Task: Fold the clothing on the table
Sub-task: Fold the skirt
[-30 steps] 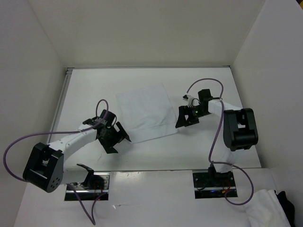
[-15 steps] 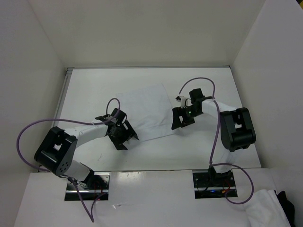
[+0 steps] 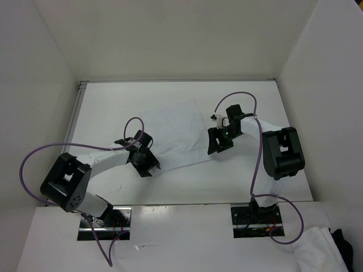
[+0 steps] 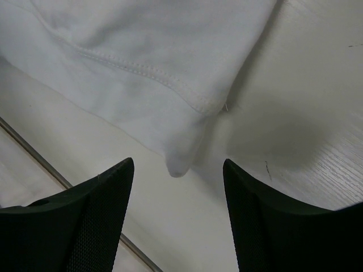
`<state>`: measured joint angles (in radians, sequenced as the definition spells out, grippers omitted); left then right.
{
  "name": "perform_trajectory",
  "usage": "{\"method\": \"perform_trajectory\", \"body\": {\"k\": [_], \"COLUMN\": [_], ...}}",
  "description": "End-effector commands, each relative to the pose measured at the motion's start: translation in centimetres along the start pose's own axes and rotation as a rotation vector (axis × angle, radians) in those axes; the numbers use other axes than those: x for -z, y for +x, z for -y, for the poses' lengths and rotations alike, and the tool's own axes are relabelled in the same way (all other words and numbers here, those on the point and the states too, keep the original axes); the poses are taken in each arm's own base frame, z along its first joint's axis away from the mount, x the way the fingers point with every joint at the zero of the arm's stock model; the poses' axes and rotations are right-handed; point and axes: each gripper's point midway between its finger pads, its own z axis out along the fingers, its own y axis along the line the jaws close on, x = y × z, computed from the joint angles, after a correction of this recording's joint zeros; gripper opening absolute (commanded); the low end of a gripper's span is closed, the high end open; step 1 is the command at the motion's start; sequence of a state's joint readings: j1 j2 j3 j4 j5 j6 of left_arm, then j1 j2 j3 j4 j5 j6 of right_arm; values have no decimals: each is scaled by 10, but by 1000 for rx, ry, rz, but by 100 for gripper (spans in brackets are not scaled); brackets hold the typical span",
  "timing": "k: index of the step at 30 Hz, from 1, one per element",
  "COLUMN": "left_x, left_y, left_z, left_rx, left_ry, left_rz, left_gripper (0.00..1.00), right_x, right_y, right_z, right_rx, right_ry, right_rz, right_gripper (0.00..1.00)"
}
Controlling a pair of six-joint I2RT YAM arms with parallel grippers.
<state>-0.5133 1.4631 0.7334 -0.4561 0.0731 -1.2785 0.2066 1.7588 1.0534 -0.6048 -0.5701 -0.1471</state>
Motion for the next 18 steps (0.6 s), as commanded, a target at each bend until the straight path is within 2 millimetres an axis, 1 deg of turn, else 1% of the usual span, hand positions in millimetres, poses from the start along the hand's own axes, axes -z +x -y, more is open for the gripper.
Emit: {"method": "perform_trajectory", "body": {"k": [1,2,3,4,5,6,7,8,10,13,15,16,17,18], "left_x": [12,12,14,13,14,13,15,15,17,15,9,7,7,3], "left_y": [-9,-11,-13,-11,-11,-13,-10,-14,-16,-14,-10,-10,-11,-8], "left_z": [3,3,3,4,1,1,3,4,10,12,9,7,11,8], "left_rx": [11,11,11,2,2,2,-8,-8,-27,-45,-54,-54,-54,-65], "left_ry": [0,-4,2,2,-1,-4,5,10,34,49,26,17,20,4], "left_rz": [63,75,86,84,92,101,100,118,139,141,129,125,126,126], "left_gripper": [59,57,53,47,46,46,45,45,40,40,43,43,43,43], "right_x": [9,9,10,11,11,11,11,9,9,9,9,9,9,9], "right_y": [-9,-11,-16,-13,-13,-13,-13,-12,-12,-12,-12,-12,-11,-11], "right_z": [-2,-2,-2,-3,-1,-1,-1,0,0,2,1,1,3,3], "right_rx": [18,24,30,24,24,24,24,20,20,20,11,11,11,11], "right_ry": [33,32,34,33,42,42,42,41,41,50,50,50,59,59], "right_rz": [-14,-19,-9,-18,-19,-19,-19,-27,-27,-28,-28,-28,-29,-29], "right_gripper": [69,69,69,70,72,72,72,72,72,72,72,72,72,72]}}
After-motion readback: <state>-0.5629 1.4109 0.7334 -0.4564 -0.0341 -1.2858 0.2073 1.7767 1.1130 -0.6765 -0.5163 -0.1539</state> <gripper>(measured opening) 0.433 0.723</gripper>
